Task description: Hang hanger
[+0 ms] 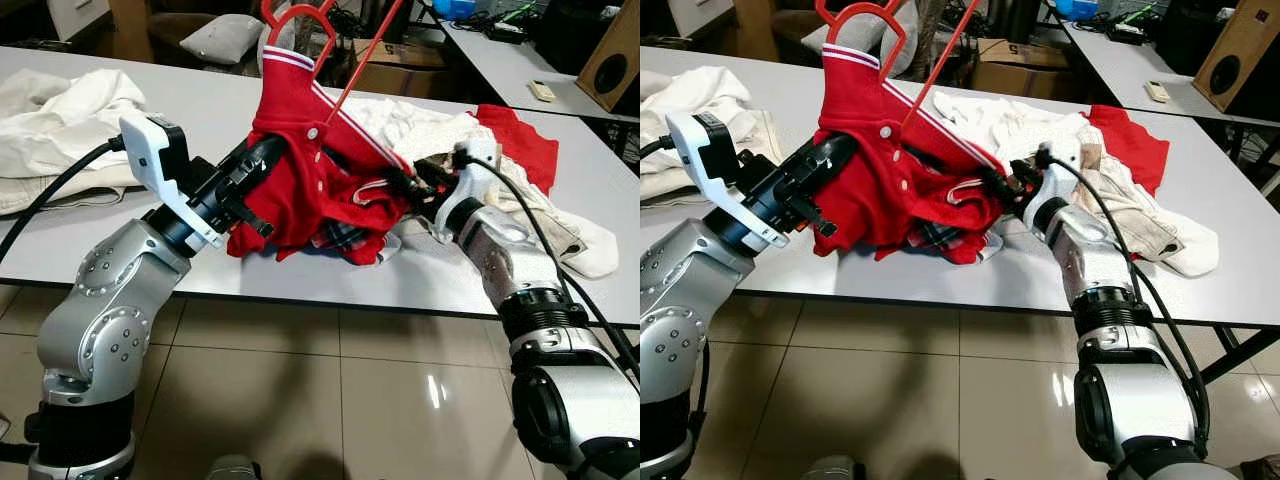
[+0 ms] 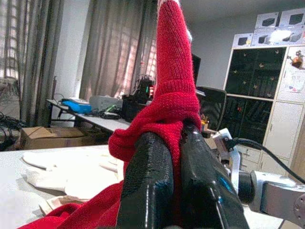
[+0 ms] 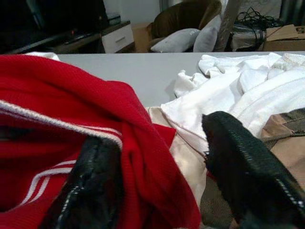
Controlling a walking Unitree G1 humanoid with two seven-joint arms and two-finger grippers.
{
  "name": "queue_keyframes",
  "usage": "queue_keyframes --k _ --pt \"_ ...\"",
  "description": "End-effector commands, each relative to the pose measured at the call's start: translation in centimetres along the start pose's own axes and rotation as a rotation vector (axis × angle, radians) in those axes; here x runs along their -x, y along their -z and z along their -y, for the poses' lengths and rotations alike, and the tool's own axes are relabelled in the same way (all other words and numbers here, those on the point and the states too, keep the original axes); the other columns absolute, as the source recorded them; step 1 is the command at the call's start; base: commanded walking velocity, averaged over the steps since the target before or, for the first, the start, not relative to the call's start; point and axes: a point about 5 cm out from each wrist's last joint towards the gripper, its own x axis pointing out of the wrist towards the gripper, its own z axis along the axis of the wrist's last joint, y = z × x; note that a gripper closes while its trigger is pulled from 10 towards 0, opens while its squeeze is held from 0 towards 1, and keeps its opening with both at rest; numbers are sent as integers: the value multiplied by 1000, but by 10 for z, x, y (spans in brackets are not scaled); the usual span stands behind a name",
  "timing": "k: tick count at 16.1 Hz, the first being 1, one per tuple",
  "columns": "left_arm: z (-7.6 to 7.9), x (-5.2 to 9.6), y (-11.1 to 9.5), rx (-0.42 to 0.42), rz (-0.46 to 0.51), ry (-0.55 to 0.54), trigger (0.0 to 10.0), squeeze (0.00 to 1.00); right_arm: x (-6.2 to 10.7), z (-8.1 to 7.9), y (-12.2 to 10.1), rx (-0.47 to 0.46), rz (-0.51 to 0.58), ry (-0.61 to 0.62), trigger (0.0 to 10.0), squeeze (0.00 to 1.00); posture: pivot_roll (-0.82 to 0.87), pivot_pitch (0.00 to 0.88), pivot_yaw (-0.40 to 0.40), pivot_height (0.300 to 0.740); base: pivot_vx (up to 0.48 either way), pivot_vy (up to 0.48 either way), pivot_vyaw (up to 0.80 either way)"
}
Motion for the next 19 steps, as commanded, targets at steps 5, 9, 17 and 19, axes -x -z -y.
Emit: queue_keyframes --k 5,9,17,19 --pt "2 -1 -4 -37 14 38 0 0 9 11 -2 -29 15 30 0 0 147 0 -91 740 0 0 0" --pt "-1 4 3 -80 -42 47 0 0 12 16 -7 -24 15 21 0 0 142 0 -104 740 0 0 0" --pt "-27 49 6 -258 -305 157 0 0 37 71 -42 -15 24 163 0 0 134 0 -107 740 0 0 0" --pt "-37 59 8 -322 -381 149 0 0 40 78 -47 -27 40 192 0 0 134 0 -107 740 0 0 0"
